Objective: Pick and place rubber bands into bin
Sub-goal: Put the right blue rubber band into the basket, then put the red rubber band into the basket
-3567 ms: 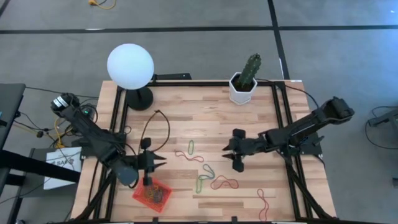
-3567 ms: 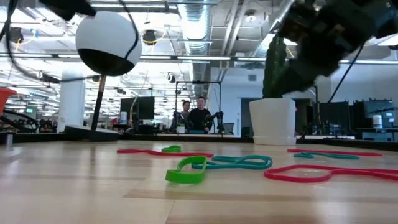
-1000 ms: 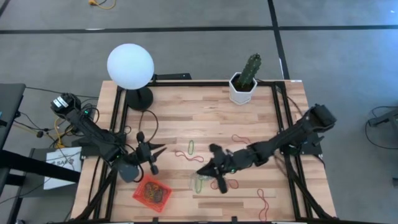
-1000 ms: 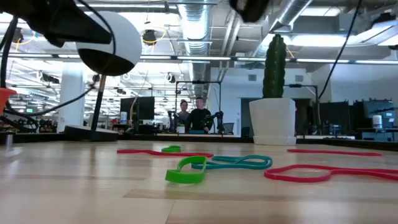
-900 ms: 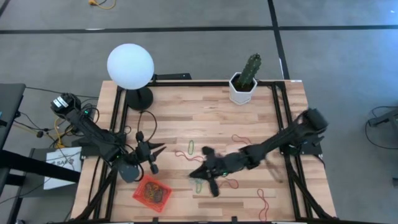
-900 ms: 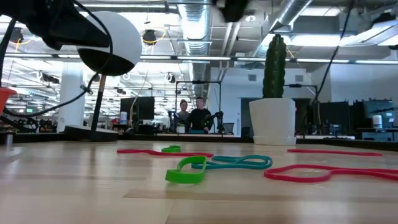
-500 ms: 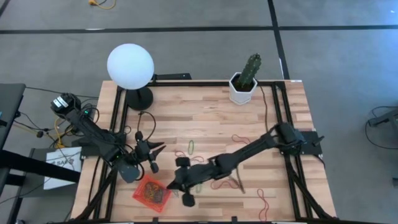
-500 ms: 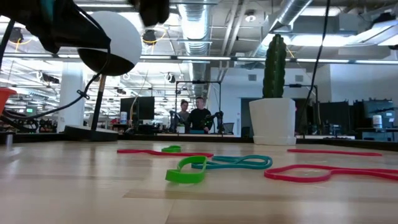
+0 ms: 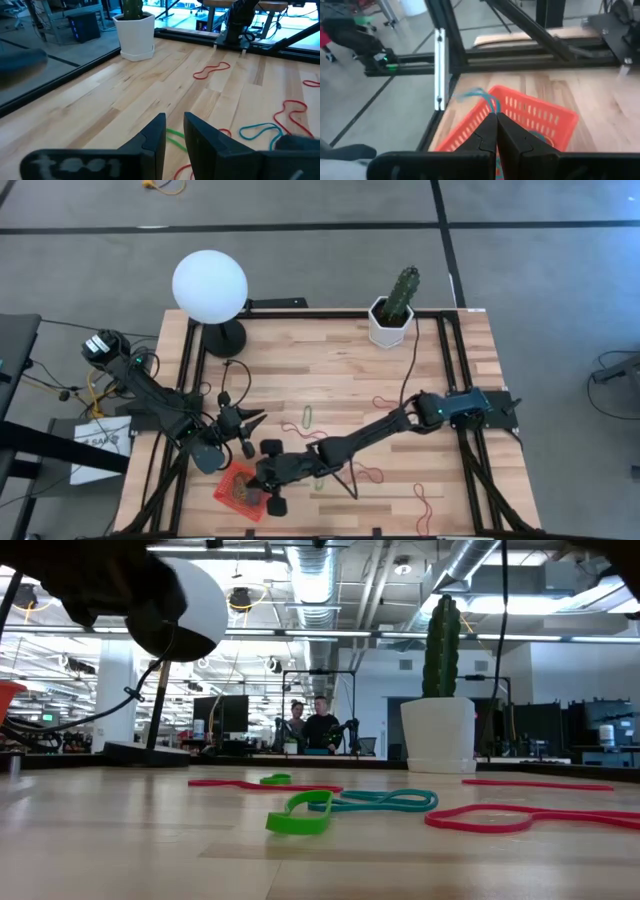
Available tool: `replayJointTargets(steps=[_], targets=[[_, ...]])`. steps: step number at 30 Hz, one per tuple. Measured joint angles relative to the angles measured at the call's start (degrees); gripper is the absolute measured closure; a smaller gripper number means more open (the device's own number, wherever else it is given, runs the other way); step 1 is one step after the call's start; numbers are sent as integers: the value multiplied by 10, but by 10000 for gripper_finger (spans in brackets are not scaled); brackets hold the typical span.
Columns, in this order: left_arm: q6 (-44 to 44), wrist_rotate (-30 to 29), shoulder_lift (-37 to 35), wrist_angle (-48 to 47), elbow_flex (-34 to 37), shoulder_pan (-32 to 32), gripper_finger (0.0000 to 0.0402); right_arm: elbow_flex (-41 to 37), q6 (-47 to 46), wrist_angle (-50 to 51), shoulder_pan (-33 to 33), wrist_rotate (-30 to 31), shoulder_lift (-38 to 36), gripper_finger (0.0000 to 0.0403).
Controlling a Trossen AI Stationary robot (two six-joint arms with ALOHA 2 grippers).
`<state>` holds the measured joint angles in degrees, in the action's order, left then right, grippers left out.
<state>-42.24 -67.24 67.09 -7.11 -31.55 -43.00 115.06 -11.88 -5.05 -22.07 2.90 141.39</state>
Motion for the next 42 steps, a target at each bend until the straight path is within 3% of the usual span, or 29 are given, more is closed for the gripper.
replayJointTargets(steps=[13, 27, 34, 42], targets=[[-5, 7, 0, -4, 0, 0, 343, 20, -44, 47, 16, 0, 32, 400], [-20, 10, 0, -14, 0, 0, 343, 20, -42, 49, 20, -7, 28, 303], [-21, 13, 0, -16, 0, 0, 343, 20, -12, 186, 20, -54, -62, 301], [-71, 117, 0, -25, 0, 1, 343, 20, 50, 371, 19, 58, -219, 301]])
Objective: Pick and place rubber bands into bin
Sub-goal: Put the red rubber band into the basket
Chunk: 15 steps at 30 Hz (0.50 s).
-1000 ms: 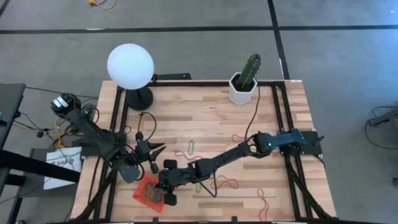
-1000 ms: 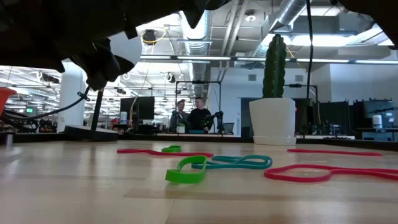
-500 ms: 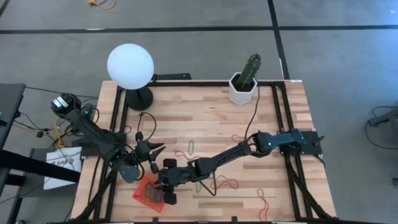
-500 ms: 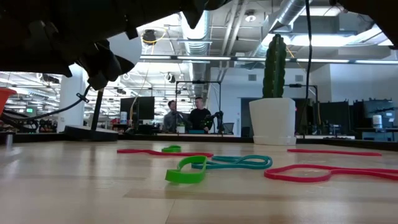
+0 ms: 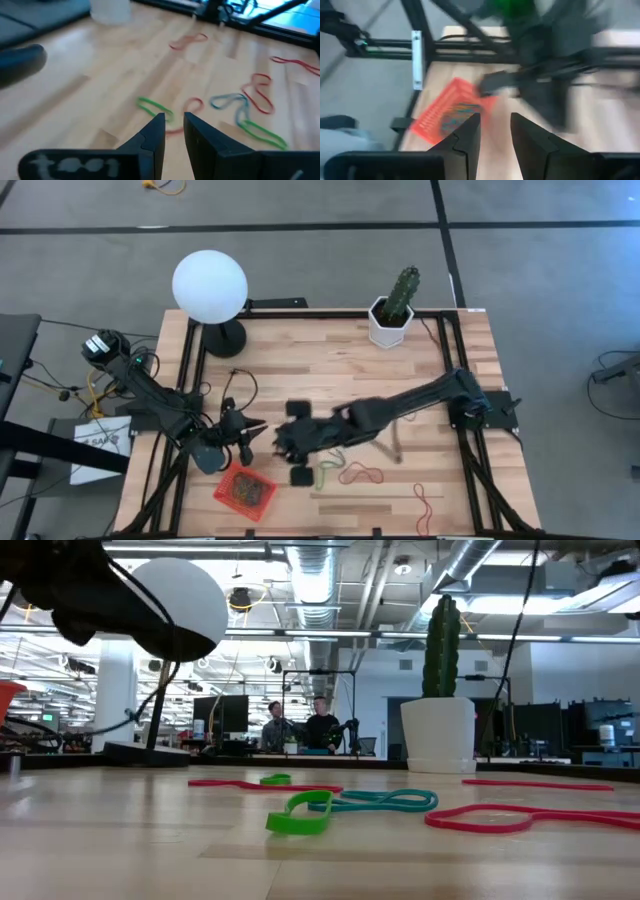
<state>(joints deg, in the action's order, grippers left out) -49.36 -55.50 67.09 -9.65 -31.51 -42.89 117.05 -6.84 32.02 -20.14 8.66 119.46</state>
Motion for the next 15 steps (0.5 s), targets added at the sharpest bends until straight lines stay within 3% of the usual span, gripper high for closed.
replayJointTargets(steps=[6, 9, 12, 15], targets=[[-36, 79, 1, 1, 0, 32, 343, 0, 21, 157, 4, 47, -119, 301], [-47, 171, 6, 4, 0, 87, 343, 0, 23, 231, 4, 52, -174, 301], [18, 258, 12, 29, 0, 142, 343, -14, 4, 291, -9, 55, -216, 301], [105, 279, 16, 78, 0, 174, 343, -52, -23, 310, -28, 74, -240, 300]])
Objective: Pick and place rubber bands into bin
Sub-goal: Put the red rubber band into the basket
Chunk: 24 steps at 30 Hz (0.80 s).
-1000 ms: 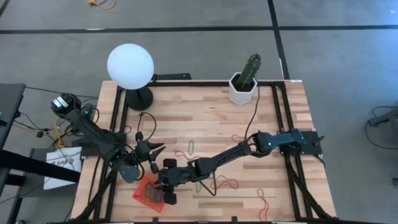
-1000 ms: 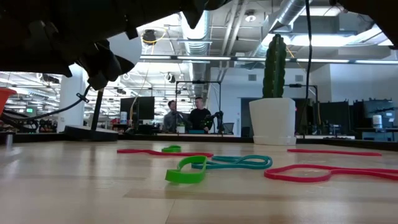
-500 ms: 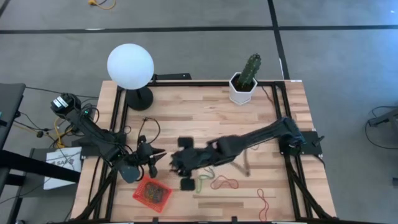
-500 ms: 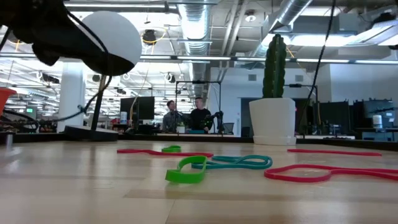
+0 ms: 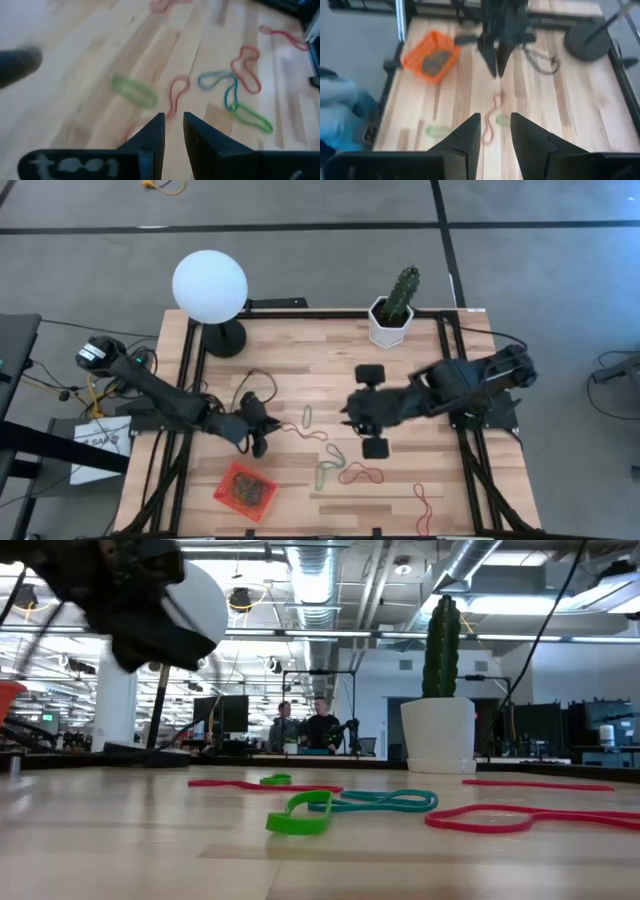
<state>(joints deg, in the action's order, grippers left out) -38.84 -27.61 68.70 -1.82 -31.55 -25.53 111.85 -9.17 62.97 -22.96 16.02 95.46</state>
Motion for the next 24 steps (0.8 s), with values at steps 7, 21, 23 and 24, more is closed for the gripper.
replayJointTargets(steps=[7, 21, 23, 24], targets=[[136, 77, 64, 95, 0, 47, 343, -134, -78, -35, -48, 103, -21, 300], [161, 169, 231, 169, -13, 115, 343, -172, -164, 85, -99, 230, -99, 301], [177, 175, 248, 168, -25, 120, 343, -172, -165, 101, -107, 251, -127, 301], [185, 175, 257, 168, -31, 123, 343, -174, -167, 109, -112, 260, -141, 301]])
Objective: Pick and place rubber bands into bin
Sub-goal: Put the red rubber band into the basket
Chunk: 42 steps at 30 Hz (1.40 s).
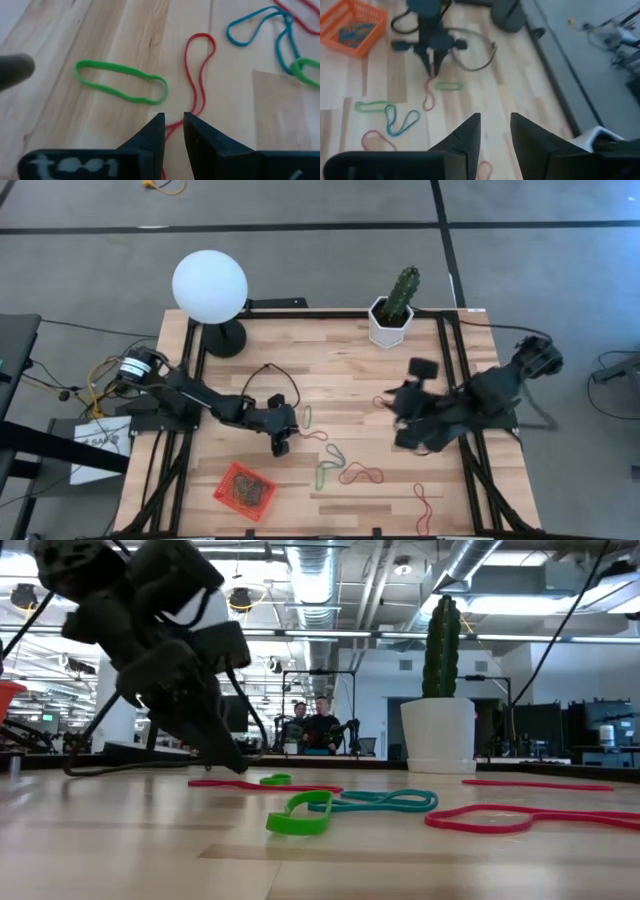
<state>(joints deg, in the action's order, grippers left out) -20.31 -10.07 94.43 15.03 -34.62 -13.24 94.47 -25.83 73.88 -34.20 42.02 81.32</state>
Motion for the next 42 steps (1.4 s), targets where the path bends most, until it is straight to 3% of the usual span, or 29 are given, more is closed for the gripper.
replayJointTargets(steps=[6, 11, 16, 21, 26, 31, 42], targets=[[26, 27, 37, -1, -30, 11, 343, -112, -32, -8, -19, 48, -102, 301], [47, 83, 41, -5, -33, 10, 343, -307, -17, -189, -21, 34, -201, 301], [48, 102, 41, -7, -33, 10, 343, -480, 60, -409, -13, -87, -287, 301], [48, 106, 41, -9, -33, 10, 343, -614, 67, -630, 9, -225, -349, 301], [47, 146, 41, -10, -33, 10, 343, -718, 68, -815, 12, -240, -342, 301], [57, 143, 41, -13, -33, 10, 343, -786, 68, -932, 17, -240, -290, 301], [58, 153, 41, -35, -68, 9, 343, -809, 68, -1063, 17, -235, -166, 301]])
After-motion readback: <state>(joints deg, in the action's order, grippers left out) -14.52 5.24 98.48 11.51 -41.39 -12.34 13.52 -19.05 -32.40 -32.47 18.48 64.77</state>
